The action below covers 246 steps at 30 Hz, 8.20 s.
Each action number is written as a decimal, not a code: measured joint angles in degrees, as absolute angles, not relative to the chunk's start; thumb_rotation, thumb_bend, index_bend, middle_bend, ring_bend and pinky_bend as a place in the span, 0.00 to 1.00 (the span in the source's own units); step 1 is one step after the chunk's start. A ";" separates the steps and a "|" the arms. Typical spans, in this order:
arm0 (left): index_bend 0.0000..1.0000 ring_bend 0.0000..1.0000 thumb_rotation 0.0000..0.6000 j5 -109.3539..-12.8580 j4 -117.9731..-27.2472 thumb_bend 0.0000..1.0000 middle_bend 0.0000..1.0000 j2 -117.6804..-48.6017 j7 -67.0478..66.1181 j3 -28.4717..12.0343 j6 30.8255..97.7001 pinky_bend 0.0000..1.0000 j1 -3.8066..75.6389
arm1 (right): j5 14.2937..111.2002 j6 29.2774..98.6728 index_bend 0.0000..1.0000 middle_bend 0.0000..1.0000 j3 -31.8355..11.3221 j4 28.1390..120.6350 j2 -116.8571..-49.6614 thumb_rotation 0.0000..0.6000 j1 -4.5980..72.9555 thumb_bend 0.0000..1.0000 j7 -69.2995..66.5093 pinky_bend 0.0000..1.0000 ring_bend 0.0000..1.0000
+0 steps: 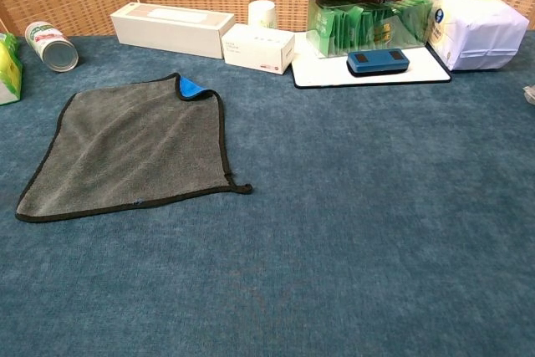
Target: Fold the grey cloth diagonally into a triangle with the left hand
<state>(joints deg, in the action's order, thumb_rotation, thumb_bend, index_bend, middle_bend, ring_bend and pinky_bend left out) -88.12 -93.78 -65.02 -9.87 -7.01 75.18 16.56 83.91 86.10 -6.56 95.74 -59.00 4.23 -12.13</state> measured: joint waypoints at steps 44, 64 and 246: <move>0.16 0.00 1.00 -83.44 -27.74 0.20 0.00 -108.29 -5.19 -9.79 44.65 0.15 56.02 | 72.61 77.91 0.00 0.00 -10.86 90.14 -58.99 1.00 5.70 0.05 -17.03 0.00 0.00; 0.24 0.01 1.00 -82.05 -17.28 0.20 0.00 -115.47 -4.72 -8.90 40.85 0.16 60.28 | 73.18 78.45 0.00 0.00 -11.17 89.83 -58.64 1.00 5.19 0.05 -18.54 0.00 0.00; 0.17 0.00 1.00 -93.62 -75.19 0.54 0.00 -75.89 -7.86 9.13 63.46 0.13 25.63 | 78.78 79.41 0.00 0.00 -8.18 91.84 -58.45 1.00 5.40 0.05 -19.27 0.00 0.00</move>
